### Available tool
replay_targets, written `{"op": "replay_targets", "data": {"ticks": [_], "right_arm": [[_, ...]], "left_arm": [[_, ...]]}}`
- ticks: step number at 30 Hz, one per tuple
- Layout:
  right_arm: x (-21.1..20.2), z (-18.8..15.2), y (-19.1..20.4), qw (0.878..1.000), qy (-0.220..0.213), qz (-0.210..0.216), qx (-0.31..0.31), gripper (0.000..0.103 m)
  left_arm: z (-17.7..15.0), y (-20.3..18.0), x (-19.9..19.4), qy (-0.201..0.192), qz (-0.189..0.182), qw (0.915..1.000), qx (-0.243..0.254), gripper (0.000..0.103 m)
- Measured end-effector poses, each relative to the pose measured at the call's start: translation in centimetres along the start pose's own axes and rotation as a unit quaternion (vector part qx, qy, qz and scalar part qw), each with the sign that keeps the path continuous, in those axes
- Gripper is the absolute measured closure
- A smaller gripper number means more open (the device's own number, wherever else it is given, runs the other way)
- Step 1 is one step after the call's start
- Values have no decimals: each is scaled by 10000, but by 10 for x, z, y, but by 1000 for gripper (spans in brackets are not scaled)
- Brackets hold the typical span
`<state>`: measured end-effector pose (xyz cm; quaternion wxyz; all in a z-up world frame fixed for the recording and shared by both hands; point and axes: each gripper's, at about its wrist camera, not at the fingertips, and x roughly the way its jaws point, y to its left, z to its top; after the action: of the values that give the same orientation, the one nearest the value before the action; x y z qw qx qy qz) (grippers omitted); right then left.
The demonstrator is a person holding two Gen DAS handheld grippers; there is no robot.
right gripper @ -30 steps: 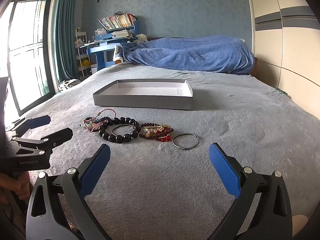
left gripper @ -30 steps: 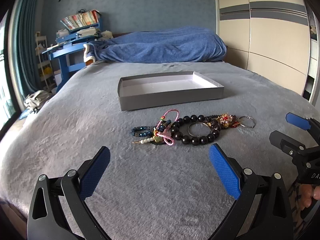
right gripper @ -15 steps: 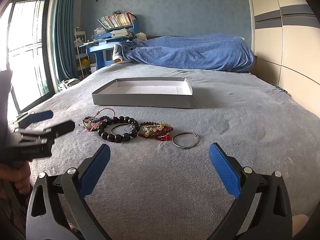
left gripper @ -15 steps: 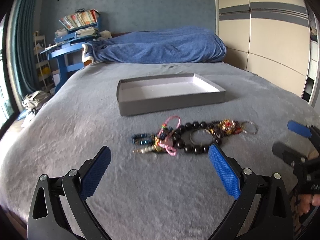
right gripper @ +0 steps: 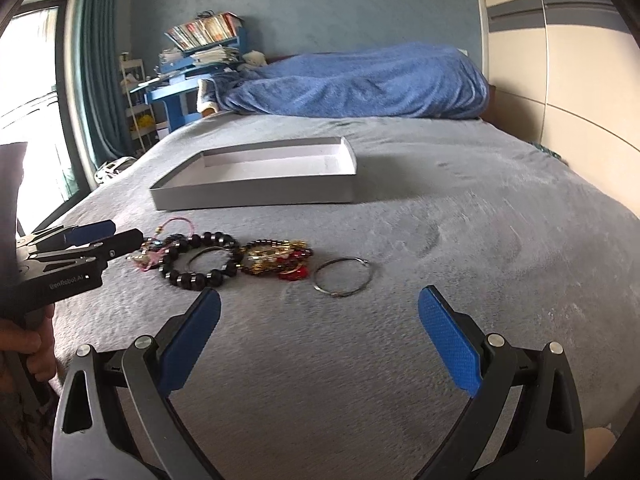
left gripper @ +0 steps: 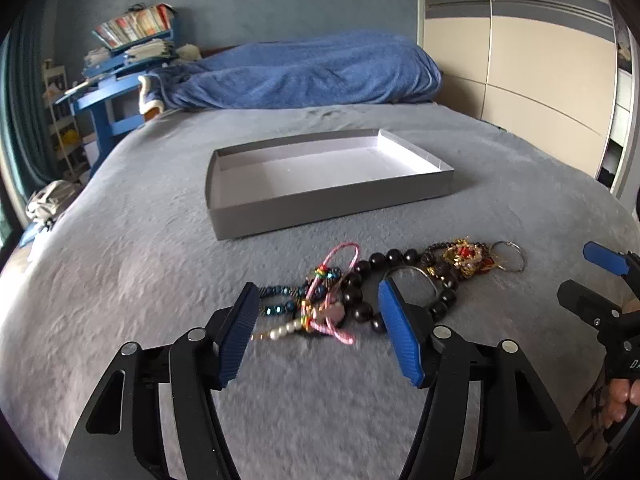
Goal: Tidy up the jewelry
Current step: 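Grasp pink string bracelet with left tool and drop it in tray while right tool carries silver bangle there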
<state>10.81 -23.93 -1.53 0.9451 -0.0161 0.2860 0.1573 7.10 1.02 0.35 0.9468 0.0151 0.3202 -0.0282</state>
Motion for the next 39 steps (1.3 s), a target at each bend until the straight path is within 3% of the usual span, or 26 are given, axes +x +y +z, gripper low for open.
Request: {"op": "replay_targets", "data": {"ticks": [8, 10, 12, 15, 24, 32, 35, 37, 39], "right_arm": [[19, 9, -10, 9996, 263, -127, -51, 7], [24, 11, -11, 9993, 344, -136, -89, 13], [27, 11, -13, 9991, 404, -114, -81, 13], [29, 10, -14, 9990, 436, -68, -69, 13], [52, 14, -18, 9964, 796, -213, -222, 27], [74, 21, -11, 9905, 1081, -346, -775, 28], [85, 23, -10, 9889, 1204, -281, -823, 38], [91, 23, -12, 9888, 1253, -153, -792, 52], [90, 23, -13, 9896, 1226, -29, -747, 54]], "left_arm": [[20, 0, 36, 430, -136, 9987, 222, 43], [23, -1, 45, 588, -225, 9975, 307, 51], [23, -2, 53, 758, -363, 9959, 329, 77], [22, -4, 52, 725, -477, 9956, 350, 97], [26, 6, 18, 308, -568, 9979, 32, 97], [32, 27, -8, 137, -578, 9978, -297, 97], [33, 31, -14, 98, -570, 9978, -320, 97], [35, 32, -17, 59, -580, 9977, -343, 97], [37, 33, -21, 10, -577, 9978, -341, 97]]}}
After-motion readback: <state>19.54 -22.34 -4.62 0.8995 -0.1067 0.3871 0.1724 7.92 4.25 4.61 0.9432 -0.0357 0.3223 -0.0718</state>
